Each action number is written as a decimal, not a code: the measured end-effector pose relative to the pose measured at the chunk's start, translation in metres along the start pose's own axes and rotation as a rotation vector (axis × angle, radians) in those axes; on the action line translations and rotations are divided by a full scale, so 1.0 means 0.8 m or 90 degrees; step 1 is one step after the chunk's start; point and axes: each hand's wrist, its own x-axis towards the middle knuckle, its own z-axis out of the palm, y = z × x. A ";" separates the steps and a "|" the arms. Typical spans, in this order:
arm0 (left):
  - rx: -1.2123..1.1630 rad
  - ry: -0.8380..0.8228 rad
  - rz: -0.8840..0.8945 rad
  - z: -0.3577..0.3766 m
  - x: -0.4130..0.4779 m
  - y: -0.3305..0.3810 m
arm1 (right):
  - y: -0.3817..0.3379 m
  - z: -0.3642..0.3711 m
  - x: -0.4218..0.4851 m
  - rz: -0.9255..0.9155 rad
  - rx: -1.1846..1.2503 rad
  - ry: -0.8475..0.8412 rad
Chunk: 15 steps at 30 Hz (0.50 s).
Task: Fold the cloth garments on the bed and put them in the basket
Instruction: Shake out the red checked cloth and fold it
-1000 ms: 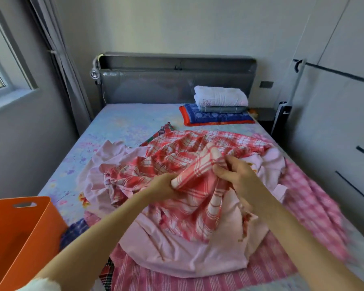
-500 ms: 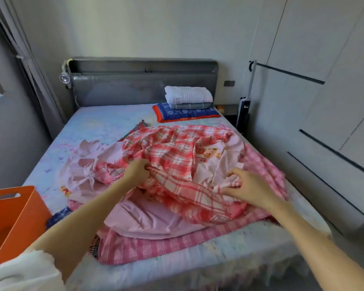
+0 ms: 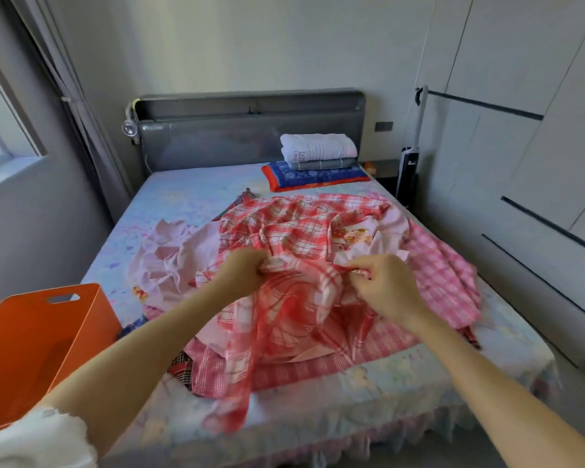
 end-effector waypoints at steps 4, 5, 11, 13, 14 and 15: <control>-0.067 0.067 -0.223 0.004 -0.022 -0.097 | 0.044 -0.039 0.018 0.097 -0.102 0.087; -0.077 0.082 -0.254 0.003 -0.029 -0.116 | 0.057 -0.043 0.024 0.125 -0.140 0.102; -0.127 0.178 -0.234 -0.022 -0.014 -0.135 | 0.118 -0.006 0.071 0.183 -0.374 0.087; -0.157 0.178 -0.218 -0.035 0.011 -0.129 | 0.137 0.014 0.093 0.213 -0.447 0.032; -0.173 0.167 -0.205 -0.039 0.023 -0.128 | 0.143 0.023 0.100 0.234 -0.474 -0.012; -0.191 0.151 -0.192 -0.041 0.041 -0.130 | 0.148 0.033 0.112 0.260 -0.495 -0.053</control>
